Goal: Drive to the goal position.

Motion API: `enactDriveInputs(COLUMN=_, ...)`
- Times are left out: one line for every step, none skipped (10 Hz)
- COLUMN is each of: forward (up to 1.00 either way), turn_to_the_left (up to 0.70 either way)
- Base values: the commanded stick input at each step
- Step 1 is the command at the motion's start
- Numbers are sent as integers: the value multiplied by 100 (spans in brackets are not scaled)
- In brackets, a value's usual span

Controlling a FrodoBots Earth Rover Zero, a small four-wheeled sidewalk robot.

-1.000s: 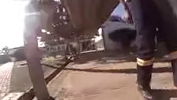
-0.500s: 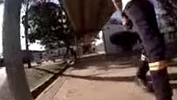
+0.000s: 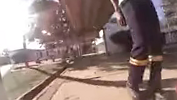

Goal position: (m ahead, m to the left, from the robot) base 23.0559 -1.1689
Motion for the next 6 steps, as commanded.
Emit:
enactDriveInputs(forward=70, turn_to_the_left=0)
enactDriveInputs(forward=70, turn_to_the_left=0)
enactDriveInputs(forward=70, turn_to_the_left=0)
enactDriveInputs(forward=70, turn_to_the_left=0)
enactDriveInputs(forward=70, turn_to_the_left=0)
enactDriveInputs(forward=70, turn_to_the_left=0)
